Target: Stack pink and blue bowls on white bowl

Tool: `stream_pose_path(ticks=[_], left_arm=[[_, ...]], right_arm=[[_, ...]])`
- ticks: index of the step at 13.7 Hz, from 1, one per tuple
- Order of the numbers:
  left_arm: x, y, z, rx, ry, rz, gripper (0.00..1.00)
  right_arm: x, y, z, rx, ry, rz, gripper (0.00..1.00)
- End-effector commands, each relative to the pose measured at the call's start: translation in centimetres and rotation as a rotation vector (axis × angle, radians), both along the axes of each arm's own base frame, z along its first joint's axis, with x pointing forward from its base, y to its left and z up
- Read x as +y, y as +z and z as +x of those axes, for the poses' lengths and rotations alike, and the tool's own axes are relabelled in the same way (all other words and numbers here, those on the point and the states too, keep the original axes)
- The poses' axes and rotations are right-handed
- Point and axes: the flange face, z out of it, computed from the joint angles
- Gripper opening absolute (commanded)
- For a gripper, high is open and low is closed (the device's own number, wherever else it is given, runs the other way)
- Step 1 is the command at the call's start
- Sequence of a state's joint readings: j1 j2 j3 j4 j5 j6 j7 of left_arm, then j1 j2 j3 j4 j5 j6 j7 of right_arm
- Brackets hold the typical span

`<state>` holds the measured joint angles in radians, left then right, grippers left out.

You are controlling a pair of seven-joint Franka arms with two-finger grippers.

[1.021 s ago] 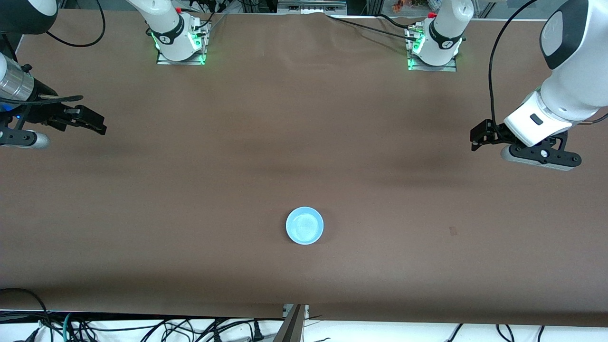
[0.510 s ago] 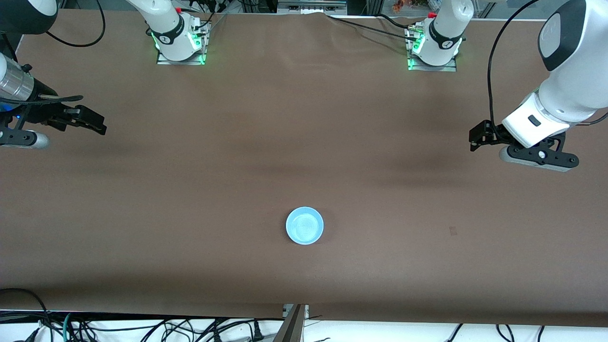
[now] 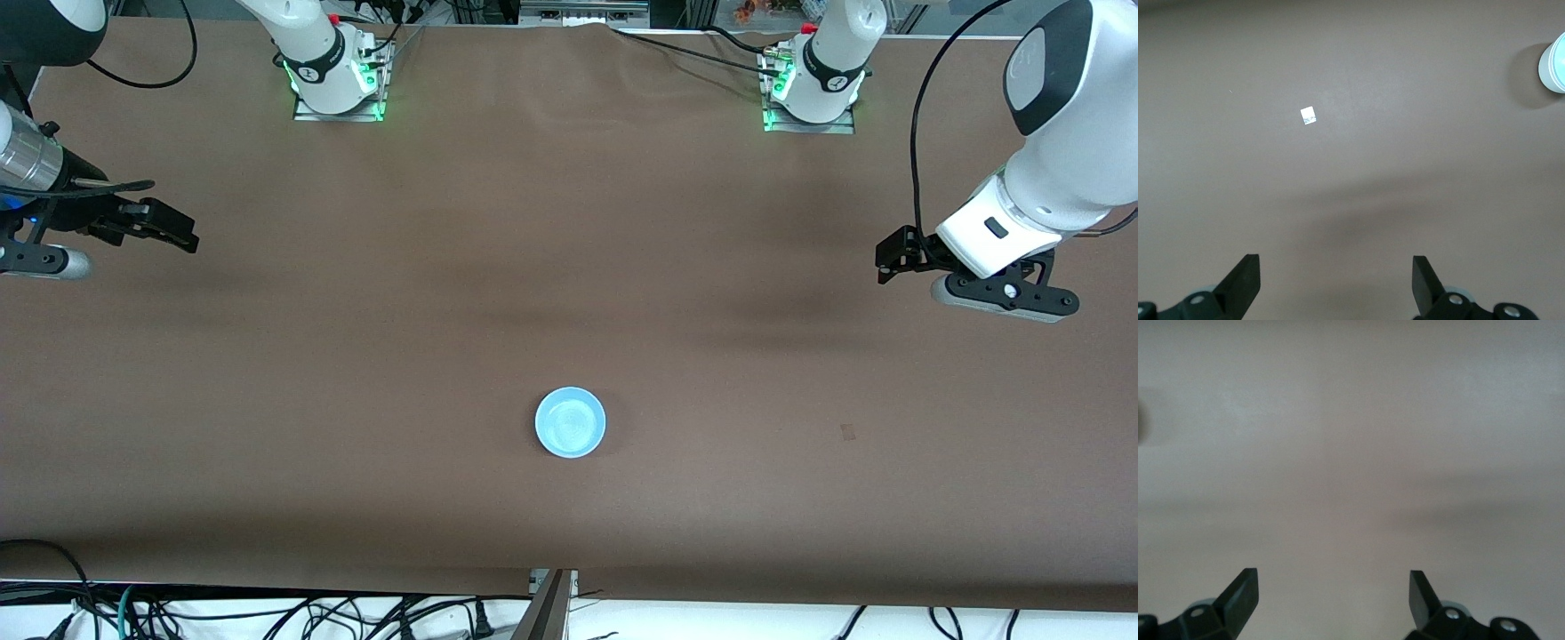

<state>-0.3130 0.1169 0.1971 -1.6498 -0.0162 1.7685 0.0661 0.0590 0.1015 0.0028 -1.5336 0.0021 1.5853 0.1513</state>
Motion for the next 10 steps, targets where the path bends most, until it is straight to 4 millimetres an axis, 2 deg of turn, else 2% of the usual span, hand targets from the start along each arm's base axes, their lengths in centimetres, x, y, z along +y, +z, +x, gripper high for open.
stream_pose_path(ticks=[1, 5, 7, 10], left_arm=[[-0.1, 0.2, 0.0, -0.013, -0.003, 0.024, 1.0], [-0.1, 0.4, 0.0, -0.013, -0.003, 0.024, 1.0], [-1.2, 0.4, -0.4, -0.001, -0.021, 0.023, 1.0], [-1.6, 0.2, -0.4, 0.004, -0.024, 0.023, 1.0]], right_arm=[[-0.1, 0.3, 0.1, 0.005, -0.012, 0.01, 1.0], [-0.1, 0.3, 0.1, 0.006, -0.012, 0.008, 1.0], [-0.1, 0.3, 0.1, 0.006, -0.012, 0.008, 1.0], [-0.1, 0.3, 0.1, 0.004, -0.012, 0.005, 1.0]])
